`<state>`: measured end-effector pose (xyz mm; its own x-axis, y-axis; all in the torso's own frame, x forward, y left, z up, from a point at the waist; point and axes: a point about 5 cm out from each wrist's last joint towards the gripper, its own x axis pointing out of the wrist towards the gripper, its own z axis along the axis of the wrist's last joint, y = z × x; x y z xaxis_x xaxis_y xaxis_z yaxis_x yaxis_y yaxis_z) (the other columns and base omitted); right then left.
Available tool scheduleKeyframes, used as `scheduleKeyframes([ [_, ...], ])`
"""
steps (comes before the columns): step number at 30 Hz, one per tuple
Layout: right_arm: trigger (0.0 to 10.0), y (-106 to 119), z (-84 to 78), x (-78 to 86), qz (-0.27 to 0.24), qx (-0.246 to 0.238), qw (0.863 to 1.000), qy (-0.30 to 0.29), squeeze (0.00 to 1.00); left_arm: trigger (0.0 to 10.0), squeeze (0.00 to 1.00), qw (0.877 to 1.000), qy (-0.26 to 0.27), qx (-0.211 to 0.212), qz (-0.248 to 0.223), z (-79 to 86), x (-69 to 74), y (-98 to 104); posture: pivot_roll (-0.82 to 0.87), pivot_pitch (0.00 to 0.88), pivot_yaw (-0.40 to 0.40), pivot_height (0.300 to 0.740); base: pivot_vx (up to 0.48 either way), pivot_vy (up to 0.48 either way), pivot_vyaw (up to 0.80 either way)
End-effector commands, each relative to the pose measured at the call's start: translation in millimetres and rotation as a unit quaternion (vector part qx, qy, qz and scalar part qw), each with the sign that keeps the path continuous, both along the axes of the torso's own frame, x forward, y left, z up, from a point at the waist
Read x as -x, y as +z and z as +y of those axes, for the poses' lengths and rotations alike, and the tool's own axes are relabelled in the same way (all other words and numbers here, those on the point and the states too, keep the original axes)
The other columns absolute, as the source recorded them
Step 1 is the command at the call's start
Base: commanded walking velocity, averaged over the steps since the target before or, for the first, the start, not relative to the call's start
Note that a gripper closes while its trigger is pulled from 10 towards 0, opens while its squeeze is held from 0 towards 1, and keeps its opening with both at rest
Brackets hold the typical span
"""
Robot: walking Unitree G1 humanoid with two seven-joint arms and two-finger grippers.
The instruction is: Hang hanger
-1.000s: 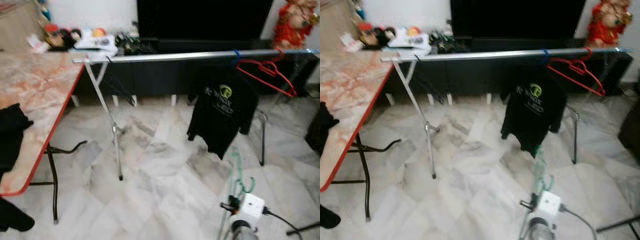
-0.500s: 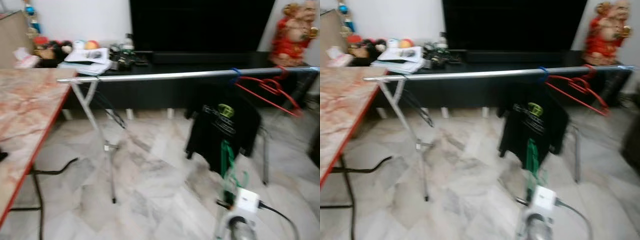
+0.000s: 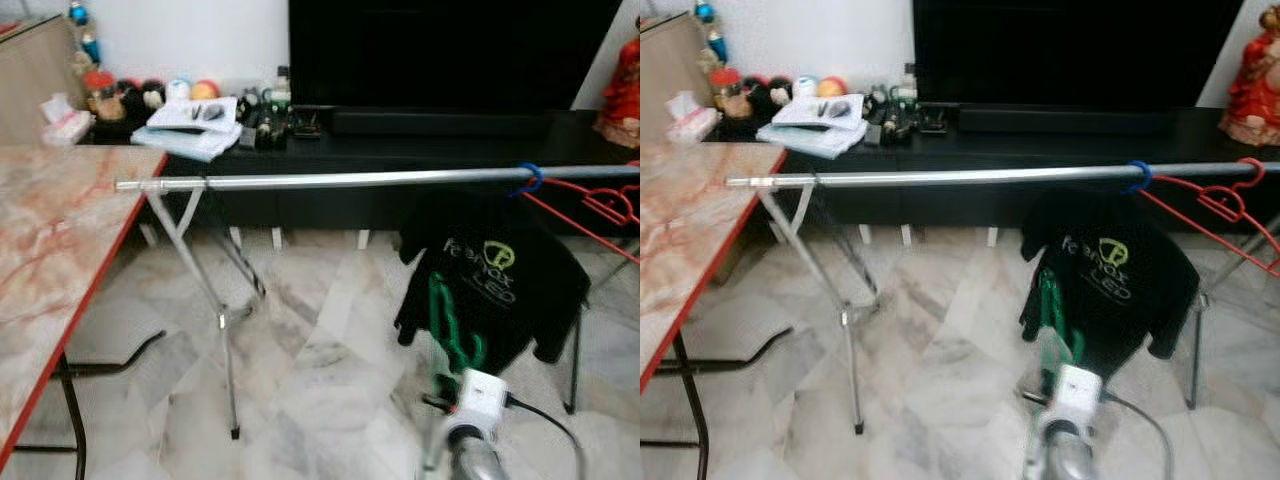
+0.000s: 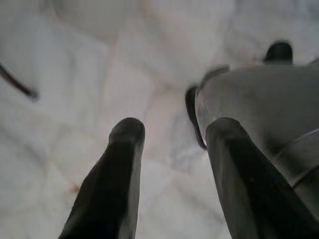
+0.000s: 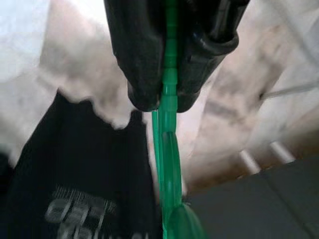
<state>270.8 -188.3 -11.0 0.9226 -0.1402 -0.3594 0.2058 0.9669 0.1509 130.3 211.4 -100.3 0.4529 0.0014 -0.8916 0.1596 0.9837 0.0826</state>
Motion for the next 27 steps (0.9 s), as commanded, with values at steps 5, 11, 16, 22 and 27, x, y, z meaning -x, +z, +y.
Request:
scheduleKeyframes([
  [5, 10.0, 7, 14.2, -9.3, -0.01, 0.018, 0.999, 0.037, 0.0, 10.0, 0.0, 1.0, -0.006, -0.005, 0.017, 3.0, 9.0, -3, -0.01, 0.104, -0.007, 0.74, 0.4, 0.0, 0.0],
  [11, 10.0, 11, 18.5, -13.6, -0.018, 0.029, 0.997, 0.062, 0.0, 10.0, 0.0, 1.0, -0.007, -0.008, 0.021, 4.1, 10.1, -3, -0.01, 0.106, -0.008, 0.74, 0.399, 0.0, 0.0],
  [16, 10.0, 18, 24.8, -21.4, -0.029, 0.066, 0.992, 0.107, 0.0, 10.0, 0.0, 1.0, -0.004, -0.009, 0.026, 6.4, 14.2, -4, -0.01, 0.109, -0.011, 0.74, 0.401, 0.0, 0.0],
  [22, 10.0, 33, 26.7, -33.5, -0.059, 0.078, 0.989, 0.114, 0.0, 10.0, 0.0, 1.0, -0.01, -0.011, 0.027, 5.0, 17.6, -5, -0.01, 0.112, -0.015, 0.74, 0.134, 0.0, 0.0],
  [27, 10.0, 39, 27.6, -38.6, -0.074, 0.082, 0.987, 0.117, 0.0, 10.0, 0.0, 1.0, -0.009, -0.005, 0.027, 3.2, 18.9, -5, -0.01, 0.11, -0.016, 0.74, 0.0, 0.0, 0.0],
])
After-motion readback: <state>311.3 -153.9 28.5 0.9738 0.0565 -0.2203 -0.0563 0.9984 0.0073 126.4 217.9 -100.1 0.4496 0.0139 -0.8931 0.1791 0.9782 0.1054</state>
